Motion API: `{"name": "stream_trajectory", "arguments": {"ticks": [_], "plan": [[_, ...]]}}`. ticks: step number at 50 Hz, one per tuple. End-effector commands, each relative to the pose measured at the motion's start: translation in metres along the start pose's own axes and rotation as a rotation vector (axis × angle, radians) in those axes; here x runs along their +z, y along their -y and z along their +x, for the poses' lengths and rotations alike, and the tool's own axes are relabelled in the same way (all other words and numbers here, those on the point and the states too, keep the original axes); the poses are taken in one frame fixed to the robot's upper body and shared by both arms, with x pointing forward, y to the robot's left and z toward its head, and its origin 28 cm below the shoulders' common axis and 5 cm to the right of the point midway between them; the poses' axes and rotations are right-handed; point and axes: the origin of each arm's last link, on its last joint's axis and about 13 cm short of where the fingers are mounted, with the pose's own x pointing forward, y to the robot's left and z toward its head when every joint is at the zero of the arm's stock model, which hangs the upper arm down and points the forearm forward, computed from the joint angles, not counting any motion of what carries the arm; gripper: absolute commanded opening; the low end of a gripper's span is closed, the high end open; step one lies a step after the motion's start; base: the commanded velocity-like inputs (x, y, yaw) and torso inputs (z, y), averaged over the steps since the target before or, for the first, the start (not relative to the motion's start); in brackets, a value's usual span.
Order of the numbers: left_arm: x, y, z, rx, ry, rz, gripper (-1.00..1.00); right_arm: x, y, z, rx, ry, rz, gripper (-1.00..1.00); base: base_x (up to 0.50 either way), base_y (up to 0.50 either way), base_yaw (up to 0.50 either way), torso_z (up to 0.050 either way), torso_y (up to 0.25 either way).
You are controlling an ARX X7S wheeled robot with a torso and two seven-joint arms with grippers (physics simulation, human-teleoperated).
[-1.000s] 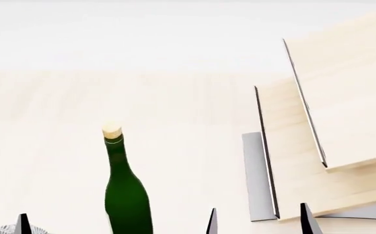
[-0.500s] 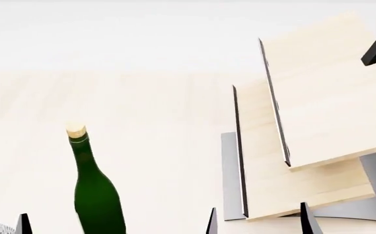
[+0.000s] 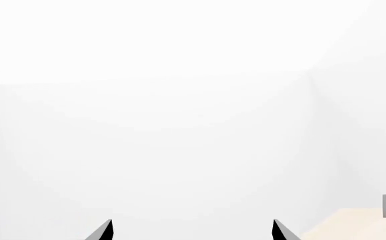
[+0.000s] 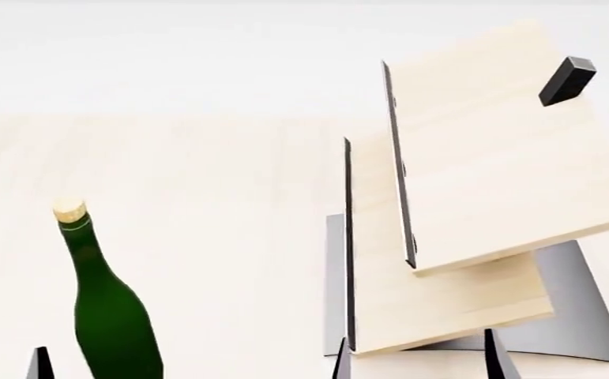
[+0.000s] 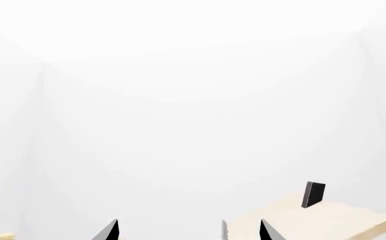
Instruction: Put the wine bottle on the wine rack.
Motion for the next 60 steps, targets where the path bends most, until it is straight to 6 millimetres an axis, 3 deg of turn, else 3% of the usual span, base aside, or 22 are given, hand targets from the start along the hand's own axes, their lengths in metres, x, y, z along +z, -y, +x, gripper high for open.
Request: {"name": "stream_trajectory", "arguments": {"ticks": [1, 31, 47, 60], "plan": [[0.000, 0.000, 0.000, -0.001, 0.000, -0.002, 1.00, 0.000, 0.000, 0.000, 0.000, 0.000, 0.000, 1.00, 0.00, -0.12, 0.00, 0.000, 0.000], [-0.001, 0.001, -0.001, -0.004, -0.006, 0.002, 1.00, 0.000, -0.002, 0.004, -0.001, 0.008, -0.018, 1.00, 0.00, -0.03, 0.00, 0.000, 0.000], [-0.001, 0.003, 0.000, -0.010, -0.014, 0.000, 1.00, 0.029, -0.005, 0.044, -0.019, 0.077, -0.065, 1.00, 0.00, 0.00, 0.00, 0.000, 0.000], [-0.003, 0.002, 0.000, -0.006, -0.015, 0.000, 1.00, 0.038, -0.010, 0.078, -0.014, 0.091, -0.096, 1.00, 0.00, 0.00, 0.00, 0.000, 0.000]]}}
